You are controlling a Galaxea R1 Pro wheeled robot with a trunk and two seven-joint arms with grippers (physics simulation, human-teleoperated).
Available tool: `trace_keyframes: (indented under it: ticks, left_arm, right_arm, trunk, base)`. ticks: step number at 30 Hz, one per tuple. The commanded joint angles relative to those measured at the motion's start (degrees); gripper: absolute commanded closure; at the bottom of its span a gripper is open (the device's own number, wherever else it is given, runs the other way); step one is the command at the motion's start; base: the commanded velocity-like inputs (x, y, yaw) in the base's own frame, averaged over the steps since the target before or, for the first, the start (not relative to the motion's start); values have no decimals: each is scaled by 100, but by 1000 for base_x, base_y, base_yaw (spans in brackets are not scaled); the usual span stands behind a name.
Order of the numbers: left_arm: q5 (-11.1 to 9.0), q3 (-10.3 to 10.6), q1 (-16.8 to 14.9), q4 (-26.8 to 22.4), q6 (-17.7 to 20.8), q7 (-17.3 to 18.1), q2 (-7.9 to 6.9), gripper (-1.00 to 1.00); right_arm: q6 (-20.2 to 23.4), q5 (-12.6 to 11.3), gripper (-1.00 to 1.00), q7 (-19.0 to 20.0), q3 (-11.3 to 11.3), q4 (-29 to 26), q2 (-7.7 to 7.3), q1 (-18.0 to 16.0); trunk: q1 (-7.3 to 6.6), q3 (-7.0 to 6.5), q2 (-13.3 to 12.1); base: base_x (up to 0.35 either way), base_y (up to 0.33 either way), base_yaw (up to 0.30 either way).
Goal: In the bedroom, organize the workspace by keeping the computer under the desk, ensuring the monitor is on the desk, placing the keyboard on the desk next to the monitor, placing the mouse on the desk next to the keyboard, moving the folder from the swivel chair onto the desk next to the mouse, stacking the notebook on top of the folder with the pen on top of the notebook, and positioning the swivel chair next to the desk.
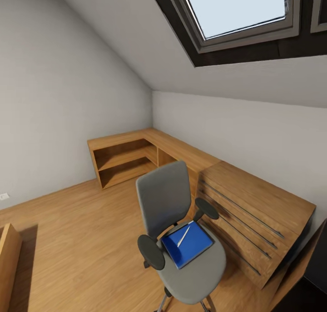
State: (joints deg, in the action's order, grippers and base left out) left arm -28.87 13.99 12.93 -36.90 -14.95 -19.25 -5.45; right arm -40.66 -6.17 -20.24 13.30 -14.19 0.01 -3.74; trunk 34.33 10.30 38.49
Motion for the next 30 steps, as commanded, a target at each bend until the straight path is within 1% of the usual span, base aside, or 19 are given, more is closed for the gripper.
trace_keyframes:
  ticks: [1,8,22,30]
  left_arm:
    - [-56,49,-1,-10,-25,-44,-8,-100]
    - [-52,49,-1,-10,-25,-44,-8,-100]
    - [-58,45,-1,-10,-27,-44,-14,-100]
    - [-62,43,-1,-10,-40,-44,-3,-100]
  right_arm:
    - [-24,-60,-100,-19,50,1,-2,-4]
    - [-29,-64,-100,-23,44,-3,4,-5]
    - [-30,-67,-100,-30,41,-4,1,-4]
    - [-30,-67,-100,-31,33,-6,-19,-4]
  trunk:
    - [2,8,7]
    - [2,8,7]
    - [2,8,7]
    - [2,8,7]
  base:
    - [3,1,7]
    - [1,0,106]
    - [0,0,253]
    - [0,0,71]
